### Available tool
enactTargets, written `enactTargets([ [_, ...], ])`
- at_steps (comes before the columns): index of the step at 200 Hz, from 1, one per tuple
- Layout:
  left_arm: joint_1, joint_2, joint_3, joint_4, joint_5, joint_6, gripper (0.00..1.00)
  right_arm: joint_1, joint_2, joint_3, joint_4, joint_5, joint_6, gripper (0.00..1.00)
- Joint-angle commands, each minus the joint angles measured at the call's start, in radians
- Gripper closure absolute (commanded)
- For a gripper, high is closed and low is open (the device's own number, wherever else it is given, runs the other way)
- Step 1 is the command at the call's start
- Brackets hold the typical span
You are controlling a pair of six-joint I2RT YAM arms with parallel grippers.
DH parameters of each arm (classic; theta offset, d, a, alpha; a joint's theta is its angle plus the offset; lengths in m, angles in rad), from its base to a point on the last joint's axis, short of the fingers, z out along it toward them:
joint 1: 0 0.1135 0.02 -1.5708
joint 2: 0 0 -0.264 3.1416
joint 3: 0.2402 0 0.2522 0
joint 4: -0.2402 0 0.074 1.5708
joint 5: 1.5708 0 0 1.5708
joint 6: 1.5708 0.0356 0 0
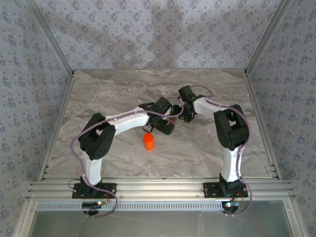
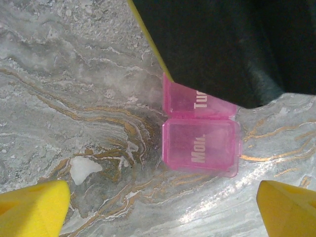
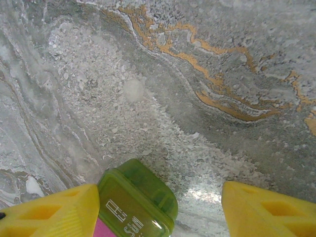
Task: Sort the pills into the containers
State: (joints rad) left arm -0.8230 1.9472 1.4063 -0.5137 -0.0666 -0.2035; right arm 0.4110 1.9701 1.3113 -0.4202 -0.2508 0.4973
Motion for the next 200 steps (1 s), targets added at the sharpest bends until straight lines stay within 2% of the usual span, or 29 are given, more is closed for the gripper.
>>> enactTargets([
  [1, -0.007, 0.008, -0.009, 0.04, -0.021, -0.015, 0.03, 0.012, 0.05, -0.035, -0.027, 0.004, 0.006, 0.32],
  [200, -0.001, 0.058, 0.032, 0.07, -0.094, -0.022, 0.03, 0.014, 0.053, -0.05, -0.019, 0.008, 0.006, 0.33],
])
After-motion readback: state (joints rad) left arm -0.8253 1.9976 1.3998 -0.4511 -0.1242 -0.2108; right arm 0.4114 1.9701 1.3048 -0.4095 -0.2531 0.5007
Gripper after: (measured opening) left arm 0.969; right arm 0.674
